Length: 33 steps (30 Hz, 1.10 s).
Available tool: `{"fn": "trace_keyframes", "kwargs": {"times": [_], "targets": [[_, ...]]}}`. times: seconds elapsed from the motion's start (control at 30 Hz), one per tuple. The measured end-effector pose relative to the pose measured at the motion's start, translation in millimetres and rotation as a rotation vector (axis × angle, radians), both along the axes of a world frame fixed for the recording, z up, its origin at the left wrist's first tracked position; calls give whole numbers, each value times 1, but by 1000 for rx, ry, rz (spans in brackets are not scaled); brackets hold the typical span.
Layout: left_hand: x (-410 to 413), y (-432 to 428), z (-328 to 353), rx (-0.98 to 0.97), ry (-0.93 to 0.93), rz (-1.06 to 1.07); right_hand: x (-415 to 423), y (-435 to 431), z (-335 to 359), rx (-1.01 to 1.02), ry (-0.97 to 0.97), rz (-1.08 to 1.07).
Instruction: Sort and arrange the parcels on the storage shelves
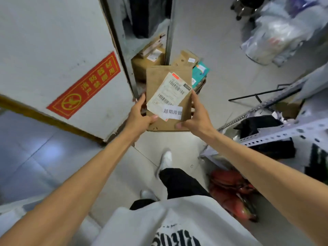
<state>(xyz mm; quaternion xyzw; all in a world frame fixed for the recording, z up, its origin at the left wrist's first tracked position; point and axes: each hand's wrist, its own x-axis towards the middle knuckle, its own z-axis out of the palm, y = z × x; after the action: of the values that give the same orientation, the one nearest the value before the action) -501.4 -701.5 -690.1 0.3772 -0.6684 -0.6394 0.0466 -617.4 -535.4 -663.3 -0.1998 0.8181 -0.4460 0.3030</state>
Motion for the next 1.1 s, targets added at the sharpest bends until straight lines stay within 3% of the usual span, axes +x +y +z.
{"fn": "trace_keyframes", "kwargs": {"times": [0.4,0.73,1.1], "targets": [[-191,-111,-27,-46,-99,-315,-144,-89,-35,8,-132,-260],[-305,-192,-77,44,-257,-471,-209,-170,-90,67,-224,-522],[-370,-227,-216,117,-403,-514,-256,-210,-232,89,-339,-661]]}}
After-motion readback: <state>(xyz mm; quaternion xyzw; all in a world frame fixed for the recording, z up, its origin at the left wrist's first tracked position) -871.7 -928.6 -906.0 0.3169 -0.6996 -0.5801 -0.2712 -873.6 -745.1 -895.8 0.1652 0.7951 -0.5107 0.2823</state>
